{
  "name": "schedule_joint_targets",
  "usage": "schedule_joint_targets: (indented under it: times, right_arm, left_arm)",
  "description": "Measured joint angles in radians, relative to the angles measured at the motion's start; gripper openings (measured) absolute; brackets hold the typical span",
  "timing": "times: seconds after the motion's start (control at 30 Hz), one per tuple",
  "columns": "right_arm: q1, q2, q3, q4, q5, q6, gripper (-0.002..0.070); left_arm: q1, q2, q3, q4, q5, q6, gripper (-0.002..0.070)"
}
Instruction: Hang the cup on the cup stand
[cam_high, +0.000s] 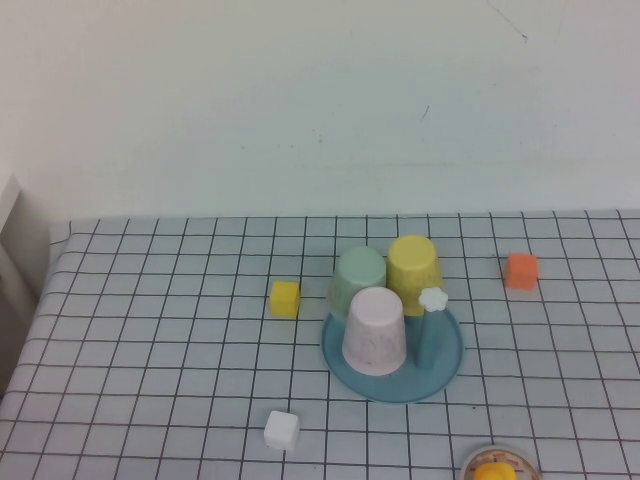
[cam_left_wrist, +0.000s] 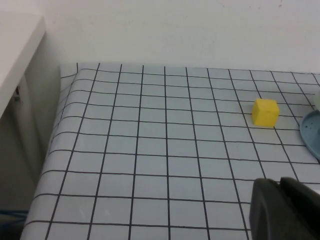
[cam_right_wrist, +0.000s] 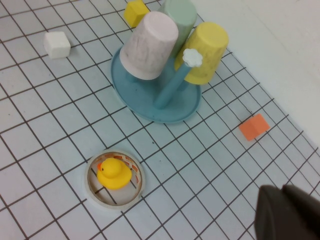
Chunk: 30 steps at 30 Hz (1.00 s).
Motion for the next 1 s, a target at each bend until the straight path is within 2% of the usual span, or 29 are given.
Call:
schedule_joint_targets:
  times: [1.0]
  right_arm:
    - [0.000, 0.000, 0.000, 0.000, 0.000, 0.000, -0.0001]
  left_arm:
    - [0.000, 0.000, 0.000, 0.043, 0.002, 0.080, 0.0000]
